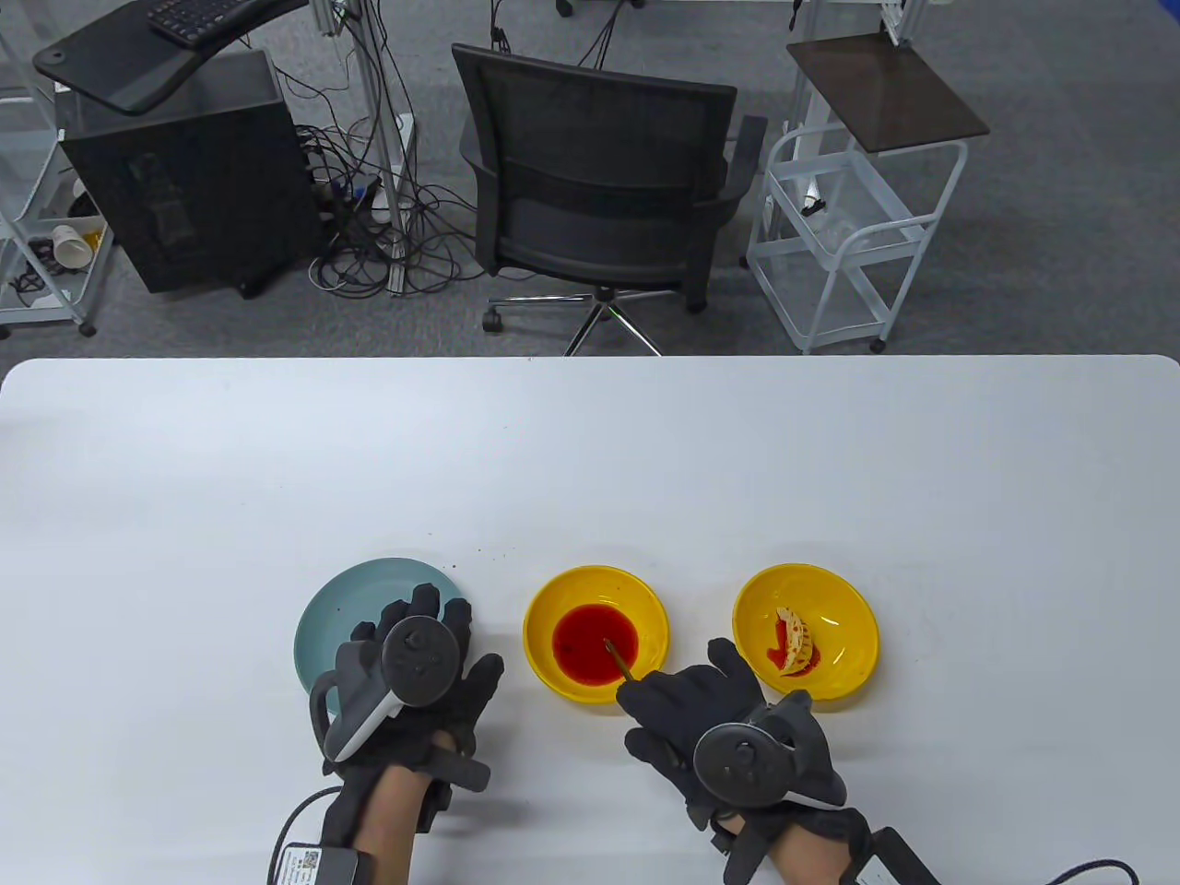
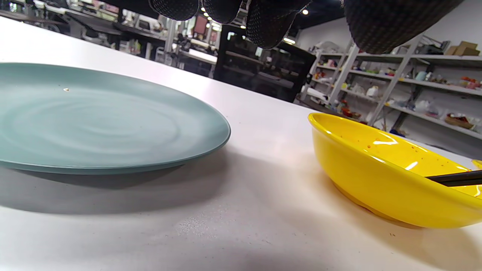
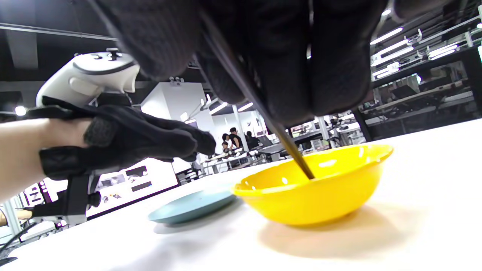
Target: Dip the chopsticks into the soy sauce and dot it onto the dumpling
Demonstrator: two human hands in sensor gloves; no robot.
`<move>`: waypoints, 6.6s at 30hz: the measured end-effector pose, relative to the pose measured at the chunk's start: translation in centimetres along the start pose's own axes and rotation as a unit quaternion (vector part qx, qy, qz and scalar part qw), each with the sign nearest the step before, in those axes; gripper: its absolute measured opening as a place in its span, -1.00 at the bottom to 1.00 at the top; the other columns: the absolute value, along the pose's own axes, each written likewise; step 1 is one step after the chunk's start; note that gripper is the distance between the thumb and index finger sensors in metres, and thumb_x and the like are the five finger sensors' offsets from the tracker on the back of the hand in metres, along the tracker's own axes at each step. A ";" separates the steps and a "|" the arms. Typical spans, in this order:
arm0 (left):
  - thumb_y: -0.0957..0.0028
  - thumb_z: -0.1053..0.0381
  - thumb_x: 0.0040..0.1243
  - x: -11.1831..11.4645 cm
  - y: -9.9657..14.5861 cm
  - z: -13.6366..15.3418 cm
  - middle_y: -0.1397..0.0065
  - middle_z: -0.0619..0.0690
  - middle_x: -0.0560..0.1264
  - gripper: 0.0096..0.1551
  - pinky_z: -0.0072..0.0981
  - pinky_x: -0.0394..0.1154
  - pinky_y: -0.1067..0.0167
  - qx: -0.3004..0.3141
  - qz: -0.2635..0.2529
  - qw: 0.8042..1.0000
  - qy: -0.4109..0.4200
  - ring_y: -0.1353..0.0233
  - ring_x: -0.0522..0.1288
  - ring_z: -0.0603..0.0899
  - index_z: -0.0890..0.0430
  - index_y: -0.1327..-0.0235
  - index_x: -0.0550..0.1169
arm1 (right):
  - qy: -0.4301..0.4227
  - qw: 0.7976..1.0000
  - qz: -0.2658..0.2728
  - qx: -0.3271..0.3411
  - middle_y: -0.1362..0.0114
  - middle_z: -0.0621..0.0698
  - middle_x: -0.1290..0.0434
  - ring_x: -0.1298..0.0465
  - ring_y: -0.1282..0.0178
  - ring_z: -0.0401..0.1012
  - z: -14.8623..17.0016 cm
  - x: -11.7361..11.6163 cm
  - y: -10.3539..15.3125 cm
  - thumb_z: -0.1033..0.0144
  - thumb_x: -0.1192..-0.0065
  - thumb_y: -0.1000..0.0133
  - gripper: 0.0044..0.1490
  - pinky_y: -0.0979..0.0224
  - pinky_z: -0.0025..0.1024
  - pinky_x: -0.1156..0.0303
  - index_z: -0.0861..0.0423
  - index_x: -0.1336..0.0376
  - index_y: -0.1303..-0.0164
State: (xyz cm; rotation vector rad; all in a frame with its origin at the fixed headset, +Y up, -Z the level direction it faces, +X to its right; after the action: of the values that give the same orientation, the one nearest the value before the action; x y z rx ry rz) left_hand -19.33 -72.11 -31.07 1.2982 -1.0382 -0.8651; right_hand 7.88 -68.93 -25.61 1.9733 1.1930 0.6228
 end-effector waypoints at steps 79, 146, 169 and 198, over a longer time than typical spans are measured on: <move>-0.03 -0.42 0.11 -0.2 0.0 0.3 -0.73 0.08 0.02 -0.06 0.51 -0.06 -0.44 -0.004 0.004 1.000 0.005 -0.66 0.09 0.44 0.02 -0.61 0.28 | -0.087 0.912 0.226 -0.330 0.02 0.22 -0.74 -0.71 0.13 0.15 13.6 12.5 7.2 -0.09 -0.27 0.03 -0.33 -0.40 0.42 -0.28 0.17 -0.52 -0.01; -0.04 -0.21 0.22 1.1 -1.8 5.4 -0.09 0.11 0.60 -0.39 0.44 0.26 -0.32 -0.224 0.101 0.962 -0.116 -0.04 0.59 0.26 0.22 -0.08 0.66 | 0.005 0.999 0.043 -0.017 -0.71 0.14 0.15 -0.19 -0.52 0.27 -1.4 2.2 0.7 -0.30 -0.02 0.01 0.17 -0.50 0.58 0.20 -0.01 0.38 -0.55; -0.07 -0.28 0.15 -0.5 -0.8 4.4 -0.44 0.12 0.37 -0.18 0.46 0.11 -0.38 -0.212 0.049 0.967 -0.129 -0.37 0.40 0.36 0.19 -0.47 0.40 | -0.007 0.984 0.059 -0.169 -0.73 0.12 0.23 -0.04 -0.60 0.31 6.7 5.4 1.9 -0.29 -0.07 0.01 0.16 -0.50 0.59 0.29 -0.03 0.34 -0.58; 0.02 -0.51 0.09 -0.7 -0.8 -0.6 -0.77 -0.03 -0.05 0.02 0.48 -0.08 -0.50 -0.004 -0.040 0.999 -0.034 -0.75 -0.04 0.39 -0.10 -0.66 0.15 | 0.016 0.971 -0.050 -0.233 -0.70 0.08 0.48 0.38 -0.66 0.34 9.6 2.1 2.0 -0.36 -0.05 0.04 0.21 -0.46 0.58 0.43 -0.05 0.38 -0.57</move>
State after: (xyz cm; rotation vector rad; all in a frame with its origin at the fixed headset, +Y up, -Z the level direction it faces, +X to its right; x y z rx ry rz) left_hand -18.98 -71.36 -31.92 1.3189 -1.0411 -0.9793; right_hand 16.74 -70.87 -29.85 1.5038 1.0430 0.8028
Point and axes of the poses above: the tracker on the back of each hand, its own z axis roughly to the little-finger side, its own y axis roughly from the fingertips to the wrist, x = y × z, the point moved 4 cm from there along -y, roughly from the wrist to the fingertips
